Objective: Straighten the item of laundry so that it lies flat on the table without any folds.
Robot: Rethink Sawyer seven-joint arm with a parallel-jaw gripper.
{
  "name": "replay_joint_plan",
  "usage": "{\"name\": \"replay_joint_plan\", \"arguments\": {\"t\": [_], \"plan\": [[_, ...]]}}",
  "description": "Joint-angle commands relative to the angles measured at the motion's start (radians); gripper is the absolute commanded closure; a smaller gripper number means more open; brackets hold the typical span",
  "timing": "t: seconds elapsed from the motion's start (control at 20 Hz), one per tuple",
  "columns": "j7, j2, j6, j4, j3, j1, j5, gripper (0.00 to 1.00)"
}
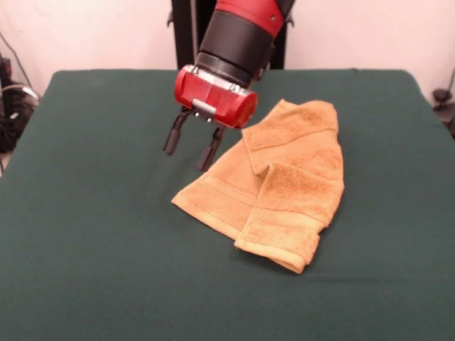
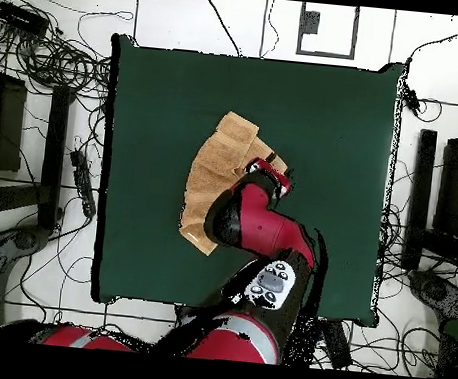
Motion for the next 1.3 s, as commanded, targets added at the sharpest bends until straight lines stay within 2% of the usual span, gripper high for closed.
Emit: {"name": "replay_joint_plan", "arguments": {"t": [0.05,0.15,0.4,0.75,1.15,1.3], "plan": [[0.086,-0.044,0.215,0.088,0.324,-0.096,-0.068,0.00],[0.085,-0.045,0.236,0.113,0.400,-0.148,-0.082,0.00],[0.074,-0.011,0.247,0.123,0.510,-0.225,-0.109,0.00],[0.072,0.024,0.281,0.129,0.582,-0.270,-0.118,0.00],[0.082,0.004,0.325,0.124,0.550,-0.225,-0.100,0.00],[0.081,0.002,0.396,0.081,0.435,-0.128,-0.076,0.00]]}}
